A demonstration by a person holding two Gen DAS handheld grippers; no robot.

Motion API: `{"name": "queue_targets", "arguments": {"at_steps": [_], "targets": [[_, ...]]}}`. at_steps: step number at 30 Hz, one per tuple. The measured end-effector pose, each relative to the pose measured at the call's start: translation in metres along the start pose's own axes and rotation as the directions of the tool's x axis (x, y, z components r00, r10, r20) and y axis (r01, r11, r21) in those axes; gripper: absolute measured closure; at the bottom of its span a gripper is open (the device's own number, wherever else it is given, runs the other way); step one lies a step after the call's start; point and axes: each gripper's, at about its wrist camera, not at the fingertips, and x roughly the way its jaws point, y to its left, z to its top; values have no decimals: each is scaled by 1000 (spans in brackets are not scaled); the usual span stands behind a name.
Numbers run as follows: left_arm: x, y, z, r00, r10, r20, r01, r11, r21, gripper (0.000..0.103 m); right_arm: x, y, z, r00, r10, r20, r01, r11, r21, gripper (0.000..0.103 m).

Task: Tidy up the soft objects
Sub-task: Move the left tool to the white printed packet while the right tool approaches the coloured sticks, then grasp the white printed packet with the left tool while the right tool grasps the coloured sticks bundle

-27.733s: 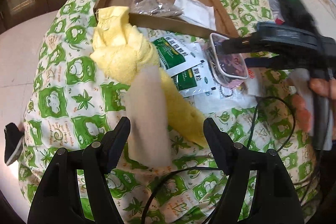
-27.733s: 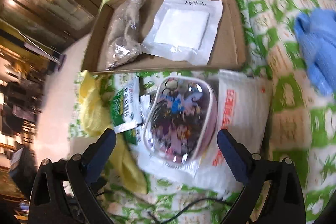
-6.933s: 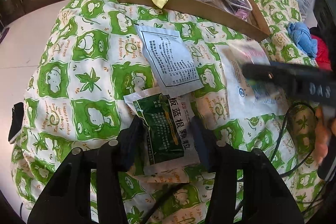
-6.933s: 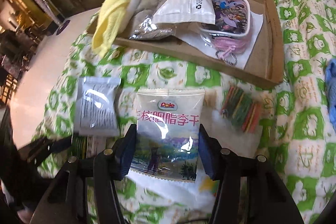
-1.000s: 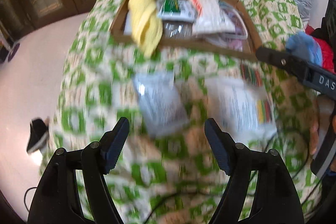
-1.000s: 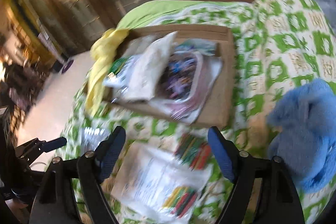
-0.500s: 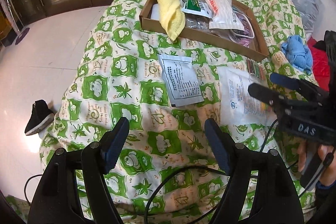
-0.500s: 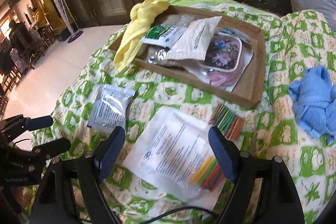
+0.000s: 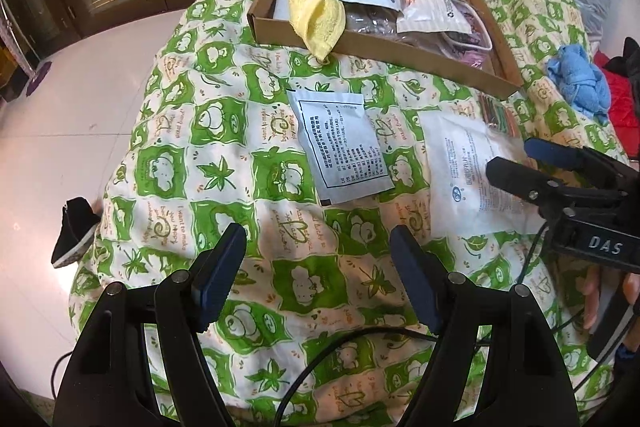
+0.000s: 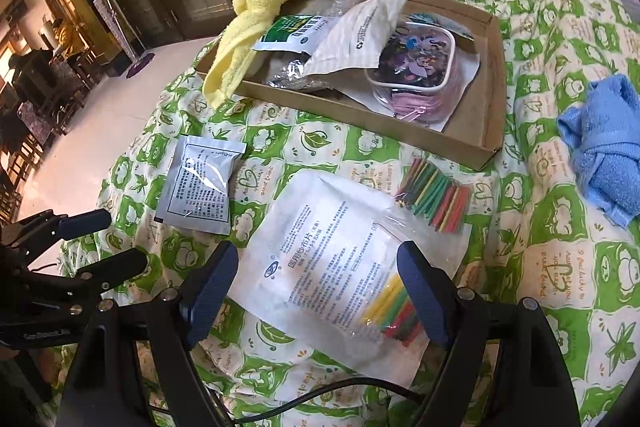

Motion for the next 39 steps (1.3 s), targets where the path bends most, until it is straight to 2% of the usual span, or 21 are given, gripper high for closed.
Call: {"name": "queue_targets", "arguments": {"at_steps": [27, 34, 39], "targets": [[12, -8, 11, 999, 50, -7, -50, 998, 28, 28, 0, -11, 2, 999, -37, -18, 38, 999, 38, 21], [18, -12, 28, 997, 79, -4, -78, 996, 30, 28, -4, -16, 3, 997, -74, -3, 74, 996, 48, 21], [26, -12, 46, 997, 74, -19, -74, 997, 2, 28, -3, -20, 3, 995, -98, -37, 100, 993, 58, 21]]}}
